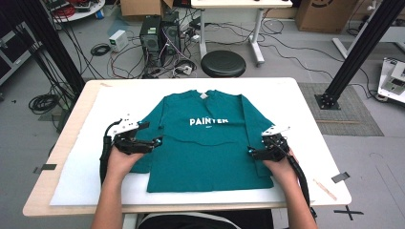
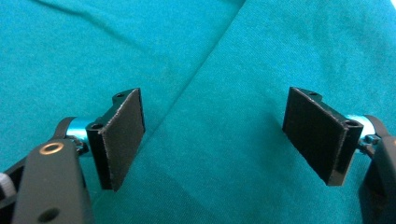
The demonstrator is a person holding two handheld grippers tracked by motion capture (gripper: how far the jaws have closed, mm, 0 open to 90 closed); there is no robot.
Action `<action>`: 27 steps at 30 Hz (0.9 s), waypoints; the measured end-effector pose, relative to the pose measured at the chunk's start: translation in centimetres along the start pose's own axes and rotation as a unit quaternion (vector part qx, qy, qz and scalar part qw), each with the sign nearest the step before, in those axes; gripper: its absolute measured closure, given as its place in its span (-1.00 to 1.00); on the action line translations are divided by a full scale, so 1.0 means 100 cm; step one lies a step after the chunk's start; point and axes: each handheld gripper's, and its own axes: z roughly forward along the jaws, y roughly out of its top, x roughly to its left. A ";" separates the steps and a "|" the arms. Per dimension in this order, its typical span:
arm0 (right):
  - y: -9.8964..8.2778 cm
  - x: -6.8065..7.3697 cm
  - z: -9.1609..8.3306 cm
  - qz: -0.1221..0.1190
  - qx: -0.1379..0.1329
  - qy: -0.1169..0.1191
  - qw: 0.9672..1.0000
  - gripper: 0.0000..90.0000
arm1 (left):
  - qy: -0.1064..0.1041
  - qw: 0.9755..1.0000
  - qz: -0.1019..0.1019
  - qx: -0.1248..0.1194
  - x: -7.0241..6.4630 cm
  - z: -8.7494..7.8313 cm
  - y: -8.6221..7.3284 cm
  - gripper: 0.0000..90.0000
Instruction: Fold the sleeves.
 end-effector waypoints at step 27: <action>-0.004 -0.007 -0.008 -0.009 -0.007 0.002 1.000 0.38 | 0.001 1.000 -0.003 0.002 0.001 0.000 0.000 -0.58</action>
